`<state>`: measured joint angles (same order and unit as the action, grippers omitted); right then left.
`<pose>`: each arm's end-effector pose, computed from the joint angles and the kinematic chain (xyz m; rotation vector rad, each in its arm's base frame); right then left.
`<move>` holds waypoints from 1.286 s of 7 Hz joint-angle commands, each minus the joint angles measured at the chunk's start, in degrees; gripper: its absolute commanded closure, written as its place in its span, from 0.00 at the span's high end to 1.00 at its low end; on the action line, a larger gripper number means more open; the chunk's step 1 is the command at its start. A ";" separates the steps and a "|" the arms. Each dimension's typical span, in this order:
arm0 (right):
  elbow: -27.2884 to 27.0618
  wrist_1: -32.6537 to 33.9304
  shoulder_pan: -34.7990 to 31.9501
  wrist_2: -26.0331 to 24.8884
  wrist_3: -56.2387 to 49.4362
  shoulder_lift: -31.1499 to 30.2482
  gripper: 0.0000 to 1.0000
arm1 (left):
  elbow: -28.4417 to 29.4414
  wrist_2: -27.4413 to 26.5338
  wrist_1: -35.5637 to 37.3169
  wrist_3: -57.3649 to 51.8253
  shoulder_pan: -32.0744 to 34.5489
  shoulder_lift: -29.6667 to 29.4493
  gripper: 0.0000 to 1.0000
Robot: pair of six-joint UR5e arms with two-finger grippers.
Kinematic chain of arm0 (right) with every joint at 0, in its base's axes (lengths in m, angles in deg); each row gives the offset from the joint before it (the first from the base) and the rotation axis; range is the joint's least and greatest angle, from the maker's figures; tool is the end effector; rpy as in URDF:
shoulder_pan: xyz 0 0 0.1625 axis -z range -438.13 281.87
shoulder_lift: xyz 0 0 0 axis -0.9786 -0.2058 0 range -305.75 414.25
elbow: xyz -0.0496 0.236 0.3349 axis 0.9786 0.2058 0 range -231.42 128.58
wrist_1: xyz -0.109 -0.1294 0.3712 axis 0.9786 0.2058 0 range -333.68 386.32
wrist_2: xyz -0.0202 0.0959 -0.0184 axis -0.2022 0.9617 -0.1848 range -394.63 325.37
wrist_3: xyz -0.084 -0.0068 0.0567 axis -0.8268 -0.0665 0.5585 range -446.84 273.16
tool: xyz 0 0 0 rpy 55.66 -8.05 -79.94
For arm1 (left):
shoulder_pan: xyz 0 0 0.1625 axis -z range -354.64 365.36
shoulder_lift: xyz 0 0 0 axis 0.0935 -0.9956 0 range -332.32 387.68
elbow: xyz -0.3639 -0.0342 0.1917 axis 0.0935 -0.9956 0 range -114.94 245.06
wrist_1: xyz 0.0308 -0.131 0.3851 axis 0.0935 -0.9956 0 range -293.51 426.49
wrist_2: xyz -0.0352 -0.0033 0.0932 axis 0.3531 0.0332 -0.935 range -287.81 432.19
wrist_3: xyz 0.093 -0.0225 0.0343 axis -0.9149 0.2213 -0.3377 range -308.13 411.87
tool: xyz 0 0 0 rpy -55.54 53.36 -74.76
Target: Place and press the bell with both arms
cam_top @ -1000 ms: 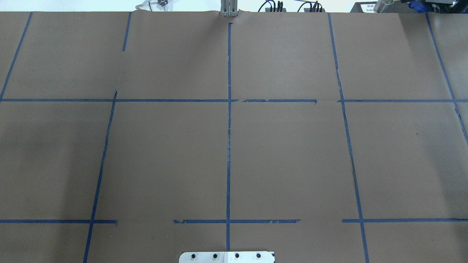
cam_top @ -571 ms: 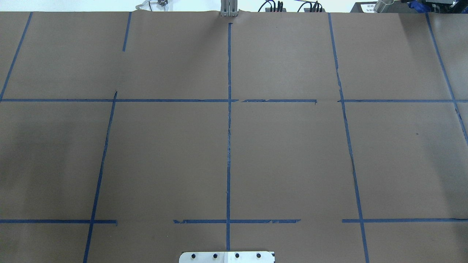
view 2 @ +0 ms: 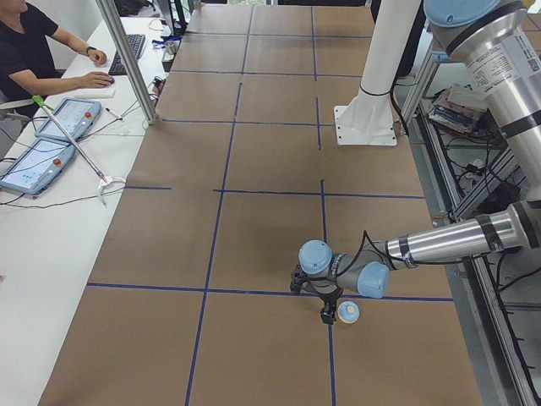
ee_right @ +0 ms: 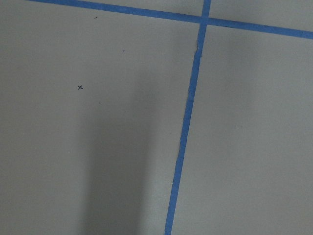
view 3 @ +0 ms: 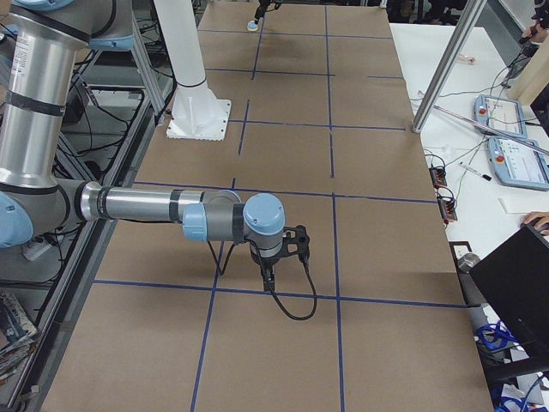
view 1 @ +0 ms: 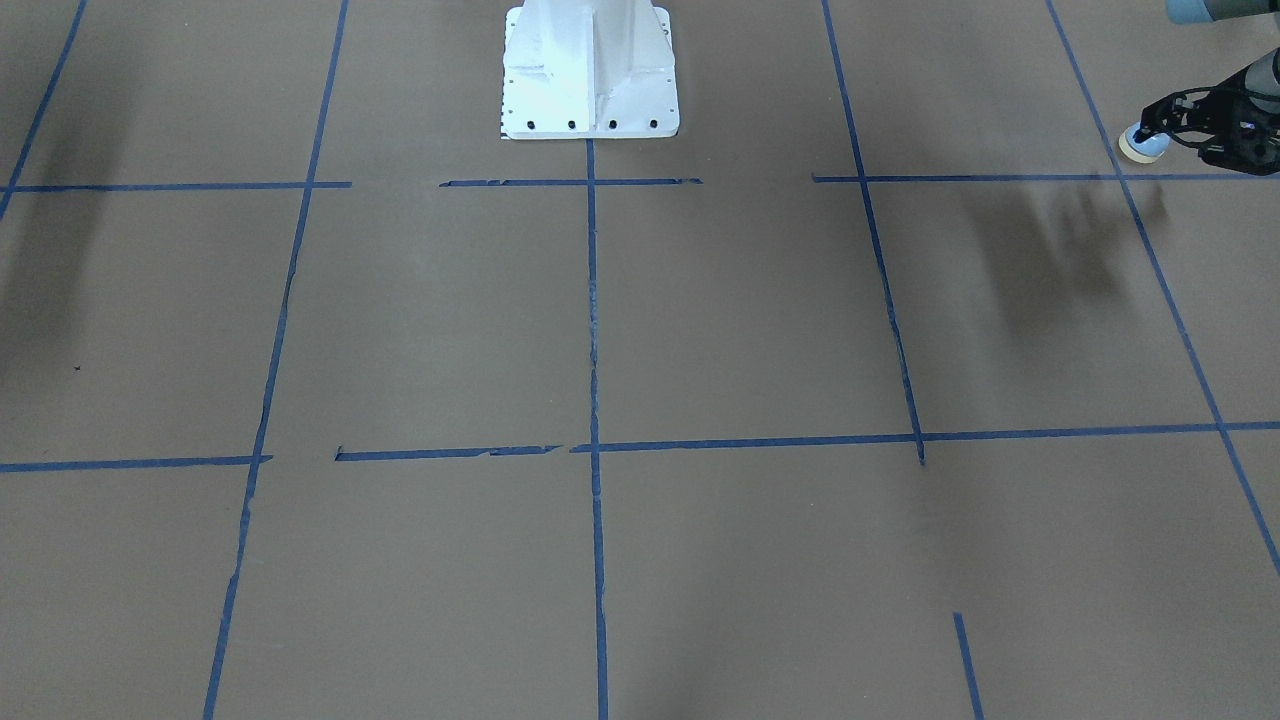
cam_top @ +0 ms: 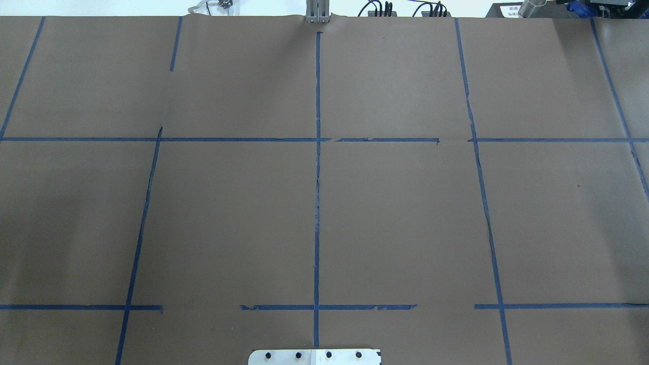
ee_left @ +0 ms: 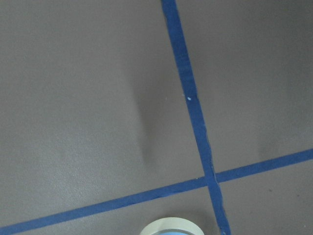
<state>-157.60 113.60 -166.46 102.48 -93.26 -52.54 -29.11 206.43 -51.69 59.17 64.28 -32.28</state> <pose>0.0482 -0.3701 0.6273 0.0688 -0.8209 -0.1482 0.0719 -0.2401 0.7568 -0.2193 0.7473 0.4095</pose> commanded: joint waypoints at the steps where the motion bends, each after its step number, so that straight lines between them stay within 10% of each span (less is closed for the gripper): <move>1: -0.09 -0.09 0.00 0.00 0.00 0.00 1.00 | 1.70 -0.03 -0.20 0.60 -3.27 0.20 1.00; 9: -0.35 -0.09 0.00 0.00 0.00 0.00 1.00 | 5.29 -0.29 -0.20 0.60 -8.55 -2.43 1.00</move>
<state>-157.86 113.55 -166.46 102.48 -93.26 -52.54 -25.11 206.28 -51.90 59.86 56.02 -33.49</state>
